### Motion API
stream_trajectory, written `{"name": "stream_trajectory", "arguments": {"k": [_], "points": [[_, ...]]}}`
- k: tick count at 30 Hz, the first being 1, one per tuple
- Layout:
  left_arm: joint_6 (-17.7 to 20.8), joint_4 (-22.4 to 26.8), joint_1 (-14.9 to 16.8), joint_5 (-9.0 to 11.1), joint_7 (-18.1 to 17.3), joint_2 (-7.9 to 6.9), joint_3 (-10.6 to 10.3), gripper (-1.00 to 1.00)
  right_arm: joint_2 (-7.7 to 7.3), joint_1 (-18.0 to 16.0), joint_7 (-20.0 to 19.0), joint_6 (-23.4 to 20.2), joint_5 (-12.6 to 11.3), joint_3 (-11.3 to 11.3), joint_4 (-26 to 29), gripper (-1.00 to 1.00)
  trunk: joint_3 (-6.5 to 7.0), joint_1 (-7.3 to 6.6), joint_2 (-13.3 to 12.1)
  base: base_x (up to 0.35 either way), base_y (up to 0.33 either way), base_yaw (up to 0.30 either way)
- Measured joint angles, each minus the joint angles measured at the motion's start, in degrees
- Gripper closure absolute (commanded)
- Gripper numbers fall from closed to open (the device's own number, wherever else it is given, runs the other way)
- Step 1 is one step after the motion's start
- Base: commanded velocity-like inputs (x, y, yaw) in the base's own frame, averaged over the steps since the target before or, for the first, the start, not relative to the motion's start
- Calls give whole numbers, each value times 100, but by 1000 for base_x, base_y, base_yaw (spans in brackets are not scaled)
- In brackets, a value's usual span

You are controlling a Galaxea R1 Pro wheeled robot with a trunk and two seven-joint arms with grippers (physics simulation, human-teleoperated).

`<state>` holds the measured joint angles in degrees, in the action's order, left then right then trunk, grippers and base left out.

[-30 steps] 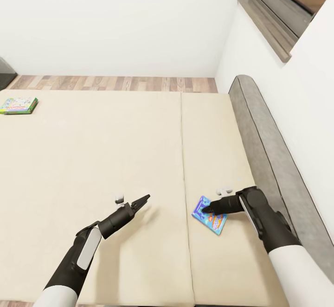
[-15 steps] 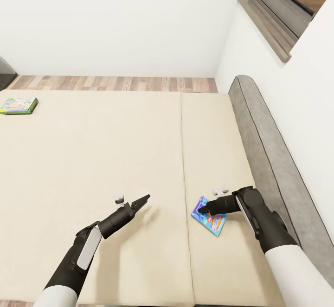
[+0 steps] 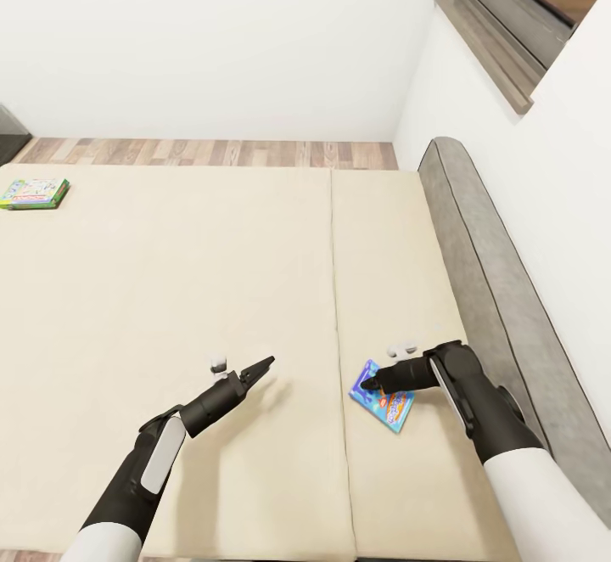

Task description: Put all the toys in the child's room - the three board games (two on the bed and one on the table), the two jigsaw puzzles on the table, and the tennis ball on the table - inside the toy box on the table in the child's room.

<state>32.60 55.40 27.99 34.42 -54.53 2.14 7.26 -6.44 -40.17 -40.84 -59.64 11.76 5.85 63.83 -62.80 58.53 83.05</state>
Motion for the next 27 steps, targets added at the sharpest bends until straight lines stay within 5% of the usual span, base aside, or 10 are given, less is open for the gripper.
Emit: {"name": "stream_trajectory", "arguments": {"k": [13, 27], "points": [[0, 0, 0, 0, 0, -2, 0, -100, -5, 0, -123, 9, -44, 82, 37, -100, 0, 15, 0, 0, 0, 0], [-1, -3, 2, 0, -1, 1, -1, -100, -70, 0, -836, -21, -306, 105, -235, -100, 0, 19, 0, 0, 0, 0]]}}
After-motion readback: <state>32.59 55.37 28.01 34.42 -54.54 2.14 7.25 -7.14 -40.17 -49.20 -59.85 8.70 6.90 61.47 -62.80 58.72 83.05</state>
